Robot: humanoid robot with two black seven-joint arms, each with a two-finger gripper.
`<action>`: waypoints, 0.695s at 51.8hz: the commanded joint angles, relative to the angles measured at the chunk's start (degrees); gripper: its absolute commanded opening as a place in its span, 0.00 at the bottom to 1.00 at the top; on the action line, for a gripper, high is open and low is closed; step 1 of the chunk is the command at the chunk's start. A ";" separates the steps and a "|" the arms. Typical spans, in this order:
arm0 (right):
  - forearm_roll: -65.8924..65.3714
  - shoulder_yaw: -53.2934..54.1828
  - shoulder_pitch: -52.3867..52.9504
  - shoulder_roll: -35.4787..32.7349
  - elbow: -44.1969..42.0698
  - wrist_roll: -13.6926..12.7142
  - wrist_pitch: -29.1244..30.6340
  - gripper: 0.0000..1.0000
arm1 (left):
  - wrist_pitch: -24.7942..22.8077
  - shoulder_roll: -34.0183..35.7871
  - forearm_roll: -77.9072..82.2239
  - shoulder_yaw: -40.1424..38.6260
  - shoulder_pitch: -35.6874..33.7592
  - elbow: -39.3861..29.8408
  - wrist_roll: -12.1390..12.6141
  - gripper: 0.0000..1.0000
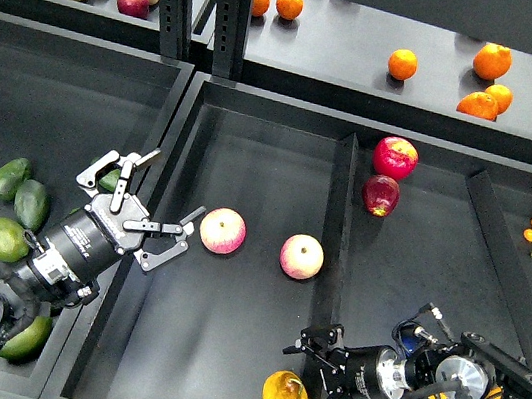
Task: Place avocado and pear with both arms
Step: 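Move the right gripper down to the yellow pear nearest the robot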
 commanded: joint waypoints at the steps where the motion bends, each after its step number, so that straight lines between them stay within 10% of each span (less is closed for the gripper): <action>1: 0.09 -0.31 -0.35 0.49 -0.60 0.00 -0.01 0.90 | 0.01 0.00 0.00 0.00 0.00 0.00 0.00 0.99; 36: 0.09 0.12 -1.32 2.07 -2.44 0.00 -0.09 0.71 | 0.01 0.00 0.00 0.00 0.00 0.00 0.00 0.99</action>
